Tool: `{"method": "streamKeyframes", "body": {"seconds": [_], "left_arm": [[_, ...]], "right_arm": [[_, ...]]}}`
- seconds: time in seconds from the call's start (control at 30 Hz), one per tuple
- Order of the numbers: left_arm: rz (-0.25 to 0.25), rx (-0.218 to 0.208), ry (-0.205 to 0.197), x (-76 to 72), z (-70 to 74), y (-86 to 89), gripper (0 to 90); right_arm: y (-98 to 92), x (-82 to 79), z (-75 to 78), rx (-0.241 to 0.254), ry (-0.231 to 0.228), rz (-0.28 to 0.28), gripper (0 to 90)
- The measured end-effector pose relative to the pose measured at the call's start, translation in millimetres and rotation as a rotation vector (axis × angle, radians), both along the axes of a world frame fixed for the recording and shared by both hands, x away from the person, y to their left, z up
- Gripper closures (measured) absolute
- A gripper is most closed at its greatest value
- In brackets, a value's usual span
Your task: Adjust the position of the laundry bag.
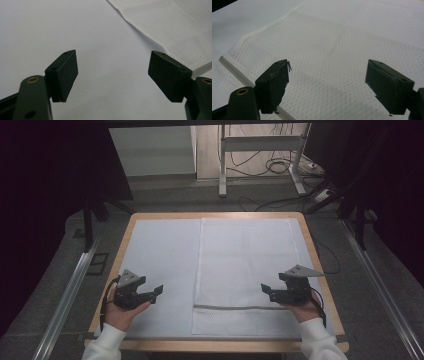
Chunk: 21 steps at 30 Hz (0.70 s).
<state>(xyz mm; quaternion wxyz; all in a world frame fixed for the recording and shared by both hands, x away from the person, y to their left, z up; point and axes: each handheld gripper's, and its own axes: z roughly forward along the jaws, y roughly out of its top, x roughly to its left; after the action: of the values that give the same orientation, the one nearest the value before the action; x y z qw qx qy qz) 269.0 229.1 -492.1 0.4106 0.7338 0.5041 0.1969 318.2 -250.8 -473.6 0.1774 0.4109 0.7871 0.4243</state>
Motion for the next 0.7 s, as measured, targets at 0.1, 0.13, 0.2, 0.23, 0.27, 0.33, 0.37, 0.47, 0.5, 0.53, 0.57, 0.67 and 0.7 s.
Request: {"method": "streamKeyframes", "body": {"seconds": [0.1, 0.13, 0.2, 0.23, 0.27, 0.33, 0.37, 0.47, 0.5, 0.53, 0.57, 0.67, 0.7], "left_arm": [[-0.004, -0.007, 0.005, -0.6, 0.3, -3.4, 22.4], [-0.008, -0.011, 0.009, -0.9, 0.2, -4.3, 21.6], [-0.025, -0.005, 0.009, -0.8, 0.3, -7.8, 20.3], [-0.036, 0.004, 0.006, -1.3, 0.5, -9.4, 19.8], [-0.043, 0.013, 0.003, -2.5, 0.9, -10.6, 18.9], [-0.046, 0.014, -0.003, -6.2, 2.4, -10.4, 17.9], [-0.043, 0.006, -0.006, -7.7, 3.0, -9.7, 17.6], [-0.039, -0.002, -0.002, -9.4, 4.4, -7.9, 17.2], [-0.036, 0.000, 0.000, -9.1, 4.9, -7.5, 16.9], [-0.032, 0.003, 0.001, -8.5, 5.2, -7.2, 16.9], [-0.026, 0.004, 0.004, -7.7, 5.3, -7.1, 16.9], [-0.015, 0.023, 0.008, -6.6, 5.2, -7.5, 16.8], [-0.013, 0.025, 0.011, -6.6, 5.4, -7.6, 16.8]], "right_arm": [[-0.5, 0.5, -1.3, 0.005, 0.010, 0.009, 18.4], [-0.4, -0.8, -1.2, 0.005, 0.010, 0.013, 18.4], [-0.6, -3.6, -1.5, 0.001, 0.006, 0.020, 18.5], [-0.6, -4.8, -1.4, -0.008, 0.007, 0.021, 18.8], [-0.5, -5.6, -1.1, -0.020, 0.002, 0.027, 18.8], [0.3, -6.5, 0.1, -0.022, 0.000, 0.031, 18.7], [0.9, -7.3, 0.7, -0.019, 0.000, 0.033, 18.7], [1.6, -8.7, 1.5, -0.013, -0.003, 0.028, 18.3], [1.4, -8.8, 1.7, -0.011, -0.004, 0.026, 18.3], [1.0, -8.6, 1.7, -0.008, -0.004, 0.025, 18.3], [0.4, -8.4, 1.5, -0.008, -0.002, 0.022, 18.3], [-0.7, -7.7, 0.2, -0.010, -0.002, 0.024, 17.8], [-1.0, -7.4, -0.3, -0.017, -0.007, 0.025, 17.6]]}}
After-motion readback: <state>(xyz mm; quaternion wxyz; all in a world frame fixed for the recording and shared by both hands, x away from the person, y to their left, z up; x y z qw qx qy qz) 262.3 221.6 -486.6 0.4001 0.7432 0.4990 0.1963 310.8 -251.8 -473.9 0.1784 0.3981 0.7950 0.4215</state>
